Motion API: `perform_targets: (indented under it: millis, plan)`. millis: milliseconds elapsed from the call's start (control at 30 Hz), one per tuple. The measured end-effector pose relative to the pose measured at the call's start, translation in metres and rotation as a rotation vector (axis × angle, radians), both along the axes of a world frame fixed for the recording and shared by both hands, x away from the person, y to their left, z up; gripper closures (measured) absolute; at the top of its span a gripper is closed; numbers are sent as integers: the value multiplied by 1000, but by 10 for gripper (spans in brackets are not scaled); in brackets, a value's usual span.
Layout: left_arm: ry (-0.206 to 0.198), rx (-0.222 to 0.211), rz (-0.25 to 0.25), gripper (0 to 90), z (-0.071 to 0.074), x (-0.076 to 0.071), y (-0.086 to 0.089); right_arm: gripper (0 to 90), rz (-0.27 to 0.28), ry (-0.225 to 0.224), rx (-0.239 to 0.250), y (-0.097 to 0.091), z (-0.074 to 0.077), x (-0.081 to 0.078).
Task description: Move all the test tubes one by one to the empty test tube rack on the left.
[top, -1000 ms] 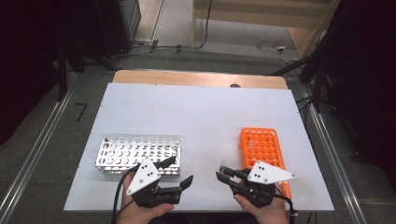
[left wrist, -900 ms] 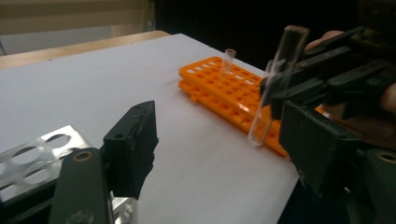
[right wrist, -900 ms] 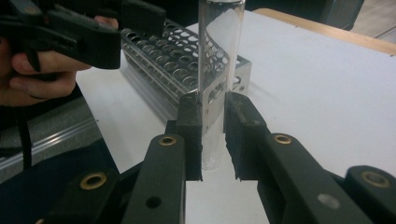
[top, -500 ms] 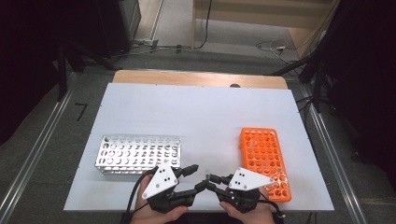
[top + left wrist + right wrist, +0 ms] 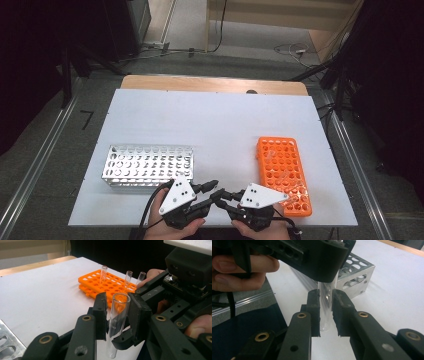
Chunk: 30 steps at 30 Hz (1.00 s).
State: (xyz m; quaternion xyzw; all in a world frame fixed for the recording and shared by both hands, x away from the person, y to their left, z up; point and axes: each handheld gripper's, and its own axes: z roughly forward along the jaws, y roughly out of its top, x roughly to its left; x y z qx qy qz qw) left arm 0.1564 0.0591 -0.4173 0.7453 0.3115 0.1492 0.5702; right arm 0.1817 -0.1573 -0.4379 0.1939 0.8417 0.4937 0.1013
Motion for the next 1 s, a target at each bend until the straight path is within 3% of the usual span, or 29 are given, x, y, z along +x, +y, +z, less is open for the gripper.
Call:
perform_targets:
  millis: [400, 500, 633, 667, 700, 767, 800, 1000]
  plan:
    - [-13, -1, 2, 756, -1, -1, 0, 743, 3, -1, 4, 0, -1, 0]
    - [-20, 0, 7, 757, 0, -1, 1, 721, 6, 16, 15, 0, 0, 1]
    - [-19, -9, 22, 758, 3, 1, 6, 553, 13, 42, 36, -5, 2, 4]
    - [-20, -14, 27, 758, 3, 2, 7, 553, 13, 42, 36, -5, 2, 4]
    - [-16, -23, 36, 758, 5, 4, 11, 461, 3, 45, 39, -8, 5, 7]
    - [-15, -15, 43, 758, 6, 5, 13, 419, -13, 52, 47, -12, 8, 10]
    - [-14, -20, 44, 759, 8, 7, 16, 326, -18, 56, 51, -15, 10, 12]
    - [-19, -7, 58, 759, 12, 14, 23, 138, -60, 60, 76, -33, 23, 21]
